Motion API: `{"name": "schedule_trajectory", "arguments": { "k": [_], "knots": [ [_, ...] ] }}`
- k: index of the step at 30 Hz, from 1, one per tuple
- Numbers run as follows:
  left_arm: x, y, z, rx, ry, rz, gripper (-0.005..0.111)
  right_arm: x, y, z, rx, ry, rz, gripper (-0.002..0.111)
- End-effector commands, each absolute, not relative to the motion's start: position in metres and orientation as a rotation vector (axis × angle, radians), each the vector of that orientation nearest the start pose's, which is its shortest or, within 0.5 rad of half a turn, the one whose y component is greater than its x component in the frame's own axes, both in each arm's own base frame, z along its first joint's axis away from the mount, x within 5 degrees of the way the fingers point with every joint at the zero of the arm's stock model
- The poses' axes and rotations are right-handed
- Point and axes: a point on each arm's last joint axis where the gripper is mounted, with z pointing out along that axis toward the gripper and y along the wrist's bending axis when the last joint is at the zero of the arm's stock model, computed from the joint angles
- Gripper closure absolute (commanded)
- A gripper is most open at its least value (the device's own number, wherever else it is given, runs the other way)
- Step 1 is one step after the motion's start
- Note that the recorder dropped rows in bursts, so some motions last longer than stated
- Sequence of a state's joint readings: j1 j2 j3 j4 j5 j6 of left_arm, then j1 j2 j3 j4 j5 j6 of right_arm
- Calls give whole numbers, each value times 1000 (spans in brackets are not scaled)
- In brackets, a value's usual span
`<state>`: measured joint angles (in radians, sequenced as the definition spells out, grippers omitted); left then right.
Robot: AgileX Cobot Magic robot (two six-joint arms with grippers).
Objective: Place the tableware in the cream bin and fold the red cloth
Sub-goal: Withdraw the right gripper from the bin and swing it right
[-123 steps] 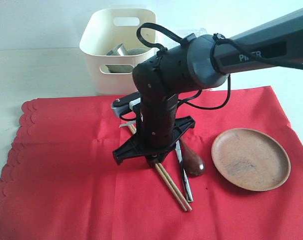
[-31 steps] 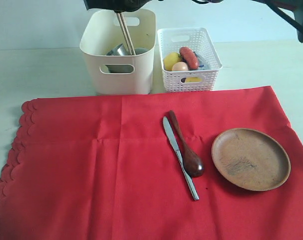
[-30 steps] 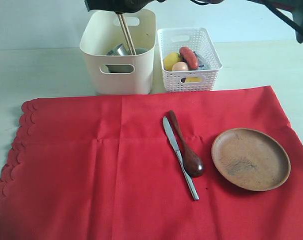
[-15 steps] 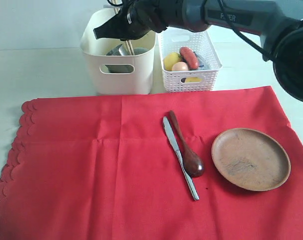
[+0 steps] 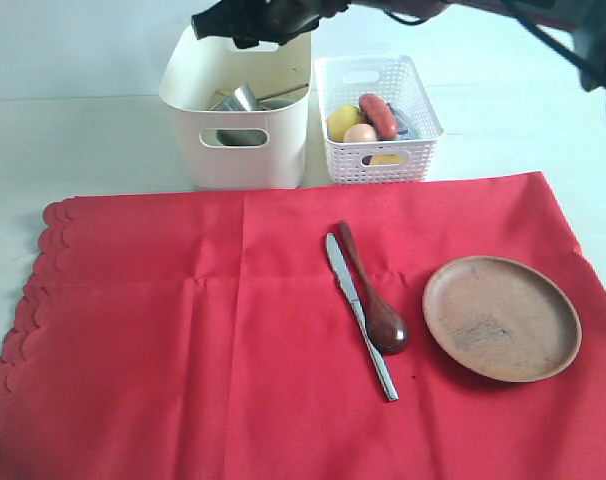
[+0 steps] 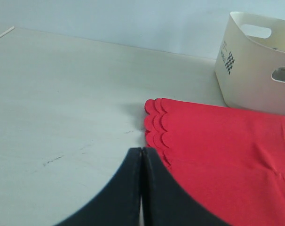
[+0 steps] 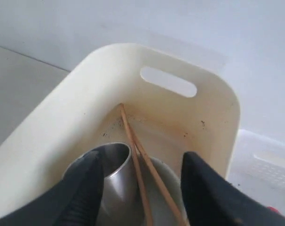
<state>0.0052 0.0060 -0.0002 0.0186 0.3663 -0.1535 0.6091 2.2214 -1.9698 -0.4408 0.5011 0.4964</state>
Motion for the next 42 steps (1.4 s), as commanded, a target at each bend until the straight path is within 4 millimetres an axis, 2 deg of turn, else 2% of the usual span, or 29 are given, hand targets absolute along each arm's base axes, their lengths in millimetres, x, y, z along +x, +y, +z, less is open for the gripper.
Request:
{"name": "schedule_trajectory", "arguments": {
  "k": [1, 7, 15, 20, 23, 28, 35, 38, 42],
  "knots": [
    [53, 1, 181, -133, 1840, -90, 107, 431, 269, 286, -384, 2168, 131, 58],
    [53, 1, 181, -133, 1840, -90, 107, 413, 253, 309, -325, 2292, 67, 58],
    [53, 1, 181, -133, 1840, -90, 107, 382, 226, 332, -369, 2489, -120, 58],
    [53, 1, 181, -133, 1840, -90, 107, 368, 210, 350, -370, 2492, -208, 58],
    [53, 1, 181, -133, 1840, -90, 107, 348, 189, 352, -369, 2469, -310, 58],
    [53, 1, 181, -133, 1840, -90, 107, 311, 164, 332, -361, 2446, -291, 58],
    [53, 1, 181, -133, 1840, -90, 107, 270, 139, 285, -424, 2482, -288, 58],
    [53, 1, 181, -133, 1840, -90, 107, 262, 126, 267, -447, 2507, -326, 58],
    [53, 1, 181, -133, 1840, -90, 107, 261, 91, 238, -316, 2599, -303, 58]
  ]
}}
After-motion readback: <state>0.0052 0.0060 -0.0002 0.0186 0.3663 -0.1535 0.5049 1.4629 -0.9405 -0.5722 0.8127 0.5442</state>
